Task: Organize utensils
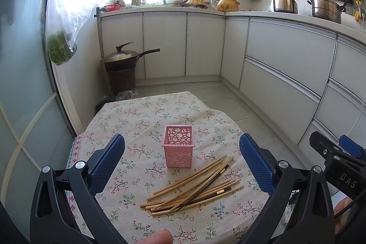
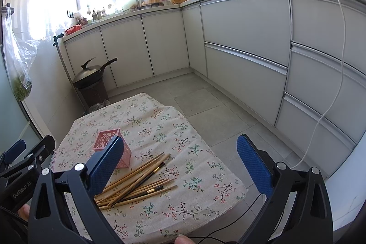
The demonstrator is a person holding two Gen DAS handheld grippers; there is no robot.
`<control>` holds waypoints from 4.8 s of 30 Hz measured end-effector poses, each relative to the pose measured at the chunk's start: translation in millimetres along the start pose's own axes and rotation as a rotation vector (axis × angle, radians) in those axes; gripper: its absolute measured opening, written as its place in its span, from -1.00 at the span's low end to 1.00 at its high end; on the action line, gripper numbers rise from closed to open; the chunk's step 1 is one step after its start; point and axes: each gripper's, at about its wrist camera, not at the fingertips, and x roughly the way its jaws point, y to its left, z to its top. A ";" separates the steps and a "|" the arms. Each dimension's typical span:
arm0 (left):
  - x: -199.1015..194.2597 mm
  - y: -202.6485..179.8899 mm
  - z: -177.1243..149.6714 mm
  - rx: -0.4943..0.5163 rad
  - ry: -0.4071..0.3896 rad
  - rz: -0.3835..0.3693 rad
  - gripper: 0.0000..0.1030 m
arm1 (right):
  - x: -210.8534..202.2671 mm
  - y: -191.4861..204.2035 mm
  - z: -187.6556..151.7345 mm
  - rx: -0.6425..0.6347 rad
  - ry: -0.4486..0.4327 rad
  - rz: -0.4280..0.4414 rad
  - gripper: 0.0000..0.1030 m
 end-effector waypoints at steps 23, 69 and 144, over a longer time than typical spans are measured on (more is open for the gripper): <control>115.1 -100.4 -82.4 0.554 0.570 -0.294 0.86 | 22.9 -106.0 11.6 0.556 0.240 0.320 0.87; 117.0 -55.1 -14.5 0.344 0.600 -0.385 -0.87 | 141.8 -86.9 -72.3 0.818 0.759 0.259 0.85; 67.0 90.2 134.3 -0.191 0.066 -0.129 0.24 | 159.8 96.3 127.5 0.080 0.381 0.366 -0.86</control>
